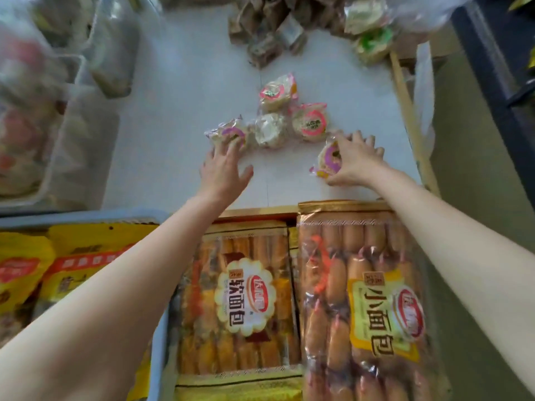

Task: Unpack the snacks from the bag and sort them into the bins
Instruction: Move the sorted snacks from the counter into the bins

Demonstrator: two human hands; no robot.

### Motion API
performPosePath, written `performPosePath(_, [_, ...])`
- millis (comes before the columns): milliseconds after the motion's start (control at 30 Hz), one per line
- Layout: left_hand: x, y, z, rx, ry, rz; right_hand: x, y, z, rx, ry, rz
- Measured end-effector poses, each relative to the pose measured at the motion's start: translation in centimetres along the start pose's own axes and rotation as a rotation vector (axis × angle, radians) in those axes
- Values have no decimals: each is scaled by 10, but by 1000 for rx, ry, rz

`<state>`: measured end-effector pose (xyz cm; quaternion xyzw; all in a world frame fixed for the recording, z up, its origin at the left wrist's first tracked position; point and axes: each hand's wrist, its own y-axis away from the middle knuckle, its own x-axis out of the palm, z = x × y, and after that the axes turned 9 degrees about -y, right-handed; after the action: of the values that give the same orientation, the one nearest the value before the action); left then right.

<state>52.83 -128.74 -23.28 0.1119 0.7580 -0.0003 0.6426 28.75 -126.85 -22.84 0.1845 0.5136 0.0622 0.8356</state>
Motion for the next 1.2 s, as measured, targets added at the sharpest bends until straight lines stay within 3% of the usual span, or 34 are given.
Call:
performPosePath(133, [-8,-43,-18,-203,-3,22,-32,-39,15,-190,-32,-62])
performPosePath(267, [-9,-76,-29,-276,-62,149,-35,-85,28,-273,86,110])
performPosePath(367, [3,-102,-21,-319,-66,243,-39,-104,26,-293,-125,178])
performPosePath(467, [18,-111,-20,-292,-130,348,-36,-112,19,-255,-175,233])
performPosePath(533, [22,-107,-23,-272,-121,377,-36,-112,18,-227,-112,314])
performPosePath(633, [14,-101,-26,-232,-143,371,-43,-99,22,-149,169,362])
performPosePath(767, [-4,-86,-42,-158,-311,538,-42,-75,13,-71,354,431])
performPosePath(933, [16,-62,-40,-132,-186,580,-33,-42,3,-130,314,245])
performPosePath(1100, [20,-34,-31,-210,-21,430,-38,0,-4,-153,287,-11])
performPosePath(1200, [14,-21,-33,-241,154,294,-59,30,-9,-160,116,-105])
